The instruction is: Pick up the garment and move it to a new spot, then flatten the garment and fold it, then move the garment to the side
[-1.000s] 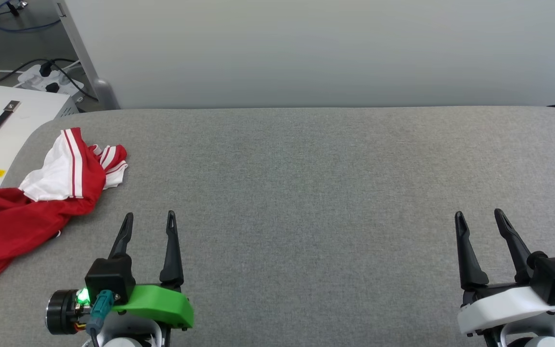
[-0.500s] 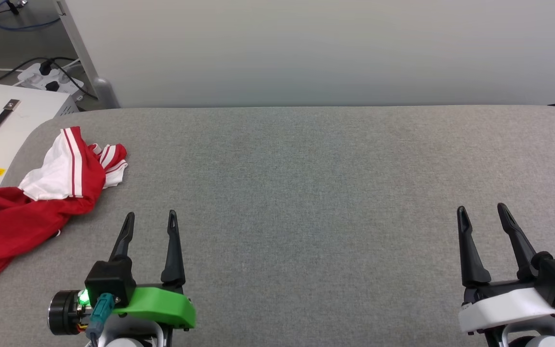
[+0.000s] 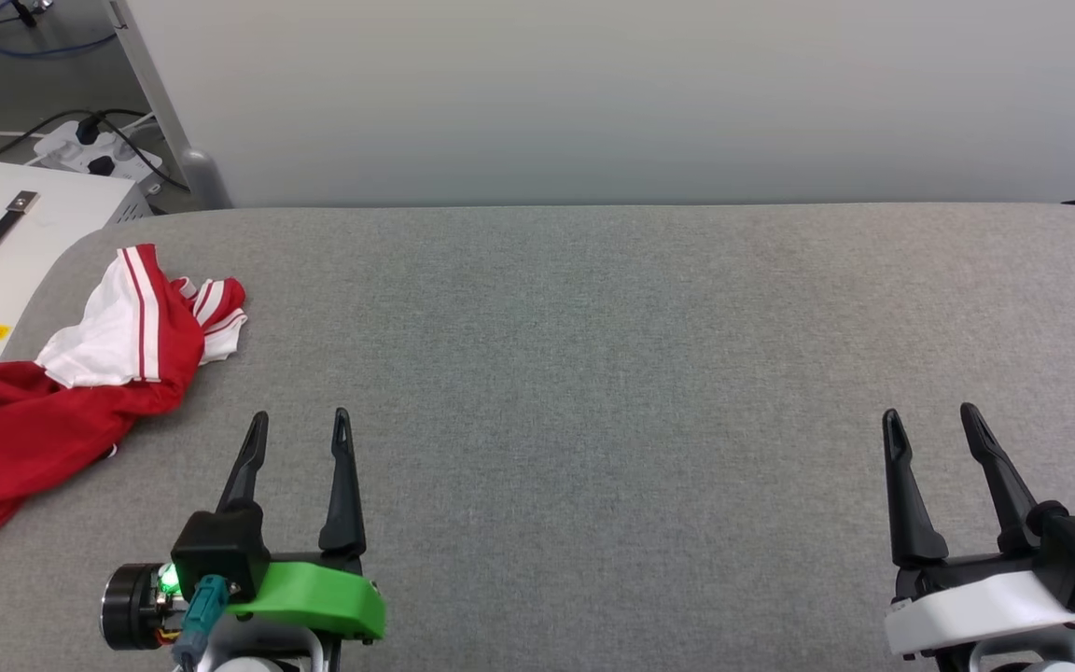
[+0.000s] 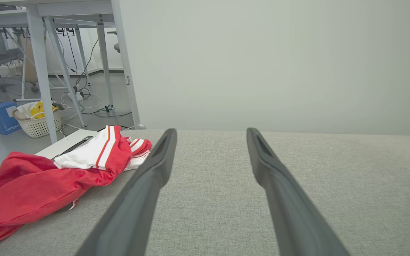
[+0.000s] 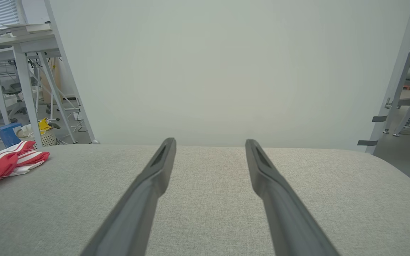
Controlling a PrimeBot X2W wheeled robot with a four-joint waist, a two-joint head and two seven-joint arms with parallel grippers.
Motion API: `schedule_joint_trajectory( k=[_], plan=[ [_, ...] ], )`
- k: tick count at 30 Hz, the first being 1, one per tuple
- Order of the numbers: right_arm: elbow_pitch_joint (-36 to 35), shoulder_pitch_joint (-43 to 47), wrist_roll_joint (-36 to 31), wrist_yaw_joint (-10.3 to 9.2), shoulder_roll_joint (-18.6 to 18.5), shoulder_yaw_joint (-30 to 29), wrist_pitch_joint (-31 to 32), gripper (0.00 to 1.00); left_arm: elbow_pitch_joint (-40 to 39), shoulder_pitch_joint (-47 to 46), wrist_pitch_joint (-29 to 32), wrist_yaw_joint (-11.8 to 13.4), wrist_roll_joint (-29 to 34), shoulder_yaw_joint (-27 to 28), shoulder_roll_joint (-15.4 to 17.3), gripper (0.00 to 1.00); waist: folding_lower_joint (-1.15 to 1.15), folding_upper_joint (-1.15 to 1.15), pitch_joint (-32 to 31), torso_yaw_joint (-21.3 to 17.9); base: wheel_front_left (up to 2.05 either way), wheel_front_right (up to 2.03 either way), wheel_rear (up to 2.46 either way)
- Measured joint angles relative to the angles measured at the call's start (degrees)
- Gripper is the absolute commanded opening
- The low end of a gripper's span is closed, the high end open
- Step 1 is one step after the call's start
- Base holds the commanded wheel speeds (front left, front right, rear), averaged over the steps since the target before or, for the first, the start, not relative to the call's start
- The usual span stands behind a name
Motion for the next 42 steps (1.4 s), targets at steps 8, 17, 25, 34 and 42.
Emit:
schedule_joint_trajectory(
  k=[8, 17, 25, 34, 42],
  plan=[
    [0.70, 0.21, 0.42, 0.00, 0.00, -0.16, -0.99, 1.00, 0.48, 0.03, -1.03, 0.03, -0.37, -0.14, 0.00, 1.00, 0.00, 0.00, 0.19, 0.04, 0.00, 0.00, 0.00],
    [0.92, 0.87, 0.92, 0.00, 0.00, -0.13, -2.01, 1.00, 0.63, 0.19, -1.88, 0.04, -0.44, -0.26, 0.00, 1.00, 0.00, 0.00, 0.40, 0.08, 0.00, 0.00, 0.00],
    [1.10, 1.10, 0.92, 0.00, 0.00, 0.07, -2.09, 1.00, 0.98, 0.68, -2.29, 0.26, -0.43, -0.34, 0.00, 1.00, 0.00, 0.00, 0.78, 0.07, 0.00, 0.00, 0.00],
    [1.24, 1.10, 0.92, 0.00, 0.00, 0.14, -2.09, 1.00, 1.43, 0.66, -2.29, 0.46, -0.41, -0.34, -0.01, 1.00, 0.00, 0.00, 0.83, 0.88, 0.00, 0.00, 0.00],
    [1.31, 1.12, 0.90, 0.00, 0.00, 0.83, -2.10, 1.00, 1.83, 0.62, -2.29, 0.63, -0.44, 0.20, -0.02, 1.00, 0.00, 0.00, 0.98, 3.98, 0.00, 0.00, 0.00]
  ],
)
